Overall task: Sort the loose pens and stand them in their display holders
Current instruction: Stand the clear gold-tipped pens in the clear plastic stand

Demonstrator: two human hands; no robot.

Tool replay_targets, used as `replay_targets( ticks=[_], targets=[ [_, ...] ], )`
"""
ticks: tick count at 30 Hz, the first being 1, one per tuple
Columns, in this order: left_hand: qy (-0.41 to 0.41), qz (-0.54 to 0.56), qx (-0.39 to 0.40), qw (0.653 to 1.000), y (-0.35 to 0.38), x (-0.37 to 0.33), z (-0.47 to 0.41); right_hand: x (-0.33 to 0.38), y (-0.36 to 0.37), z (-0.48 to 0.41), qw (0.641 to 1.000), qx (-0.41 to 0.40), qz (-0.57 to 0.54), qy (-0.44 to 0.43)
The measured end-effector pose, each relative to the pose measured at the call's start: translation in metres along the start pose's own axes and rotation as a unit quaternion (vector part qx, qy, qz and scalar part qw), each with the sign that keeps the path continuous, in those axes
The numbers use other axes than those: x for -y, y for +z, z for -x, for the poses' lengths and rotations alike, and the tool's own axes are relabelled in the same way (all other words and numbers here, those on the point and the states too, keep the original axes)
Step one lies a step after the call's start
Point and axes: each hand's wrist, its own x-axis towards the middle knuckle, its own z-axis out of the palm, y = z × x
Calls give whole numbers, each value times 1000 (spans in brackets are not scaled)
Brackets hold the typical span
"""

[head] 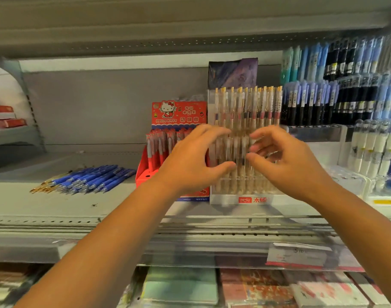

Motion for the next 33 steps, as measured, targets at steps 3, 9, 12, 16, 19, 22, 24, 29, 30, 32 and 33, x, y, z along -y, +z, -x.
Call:
replay_targets(
  ticks=[3, 9, 12, 16, 19, 22, 24, 29, 30, 32, 33],
  targets=[
    [-41, 27, 16, 999, -28, 25, 38, 28, 30, -3, 993, 83, -80, 4],
    [-171, 42, 17, 984, -101, 89, 114, 78, 114, -14, 977, 178, -110, 31],
    [-221, 26, 40, 974, -148, 118, 150, 107, 160, -18, 974, 199, -99, 46],
    [-271, 26, 55, 961, -204, 151, 189, 152, 219, -29, 974, 209, -73, 44],
    [-291, 17, 59, 955, -232, 176, 204, 181, 256, -39, 973, 220, -51, 39],
    [-322, 14, 70, 944, -249, 204, 207, 200, 287, -54, 971, 237, -13, 24],
    [-340, 24, 80, 937, -254, 222, 203, 208, 302, -66, 966, 257, 17, 22],
    [-368, 13, 112, 923, -244, 266, 177, 211, 338, -106, 950, 301, 83, 28],
    [-374, 14, 116, 920, -239, 274, 170, 209, 345, -115, 945, 312, 93, 28],
    [-393, 17, 135, 909, -229, 292, 156, 206, 360, -132, 933, 340, 120, 22],
    [-403, 13, 150, 903, -224, 301, 150, 204, 366, -140, 924, 356, 141, 18]
  ],
)
